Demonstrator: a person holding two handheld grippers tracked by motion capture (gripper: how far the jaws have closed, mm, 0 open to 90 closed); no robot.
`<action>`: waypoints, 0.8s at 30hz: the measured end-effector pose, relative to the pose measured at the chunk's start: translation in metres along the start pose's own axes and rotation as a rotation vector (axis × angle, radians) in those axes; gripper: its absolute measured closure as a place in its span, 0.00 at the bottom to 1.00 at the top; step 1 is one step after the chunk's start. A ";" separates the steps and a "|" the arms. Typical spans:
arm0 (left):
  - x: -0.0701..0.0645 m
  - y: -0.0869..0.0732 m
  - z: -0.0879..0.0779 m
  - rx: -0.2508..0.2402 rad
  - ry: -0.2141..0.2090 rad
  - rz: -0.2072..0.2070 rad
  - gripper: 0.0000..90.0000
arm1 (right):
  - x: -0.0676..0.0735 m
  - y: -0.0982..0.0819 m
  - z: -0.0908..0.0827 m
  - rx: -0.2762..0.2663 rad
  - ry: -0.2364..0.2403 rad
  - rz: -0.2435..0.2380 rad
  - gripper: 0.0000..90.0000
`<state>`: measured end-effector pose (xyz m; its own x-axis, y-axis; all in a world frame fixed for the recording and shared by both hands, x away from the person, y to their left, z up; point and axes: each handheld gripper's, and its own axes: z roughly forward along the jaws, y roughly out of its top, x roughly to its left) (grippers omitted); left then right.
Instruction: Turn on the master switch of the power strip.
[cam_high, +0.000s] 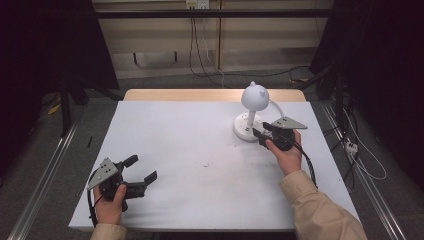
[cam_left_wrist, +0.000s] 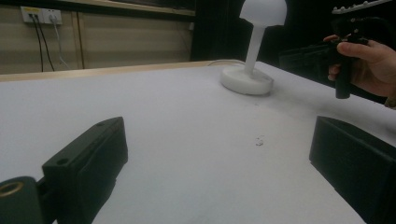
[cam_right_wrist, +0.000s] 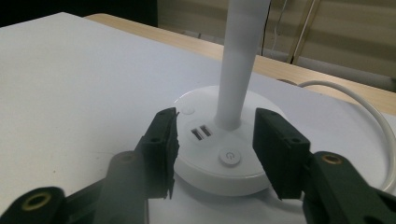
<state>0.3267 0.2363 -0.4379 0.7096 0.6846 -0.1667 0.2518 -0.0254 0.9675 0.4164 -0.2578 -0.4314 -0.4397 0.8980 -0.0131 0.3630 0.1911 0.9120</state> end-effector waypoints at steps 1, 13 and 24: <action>0.000 0.000 0.000 0.001 0.000 0.001 0.04 | -0.001 0.000 0.000 0.004 -0.002 0.000 0.60; 0.000 0.000 0.000 0.001 -0.001 0.000 0.05 | -0.007 0.000 0.004 0.012 0.010 0.010 0.81; 0.001 0.000 -0.001 -0.004 0.004 0.001 0.05 | -0.007 -0.001 0.009 0.019 0.015 0.010 0.88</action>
<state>0.3265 0.2376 -0.4374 0.7070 0.6878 -0.1647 0.2485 -0.0236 0.9683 0.4265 -0.2610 -0.4359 -0.4480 0.8940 0.0024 0.3831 0.1895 0.9041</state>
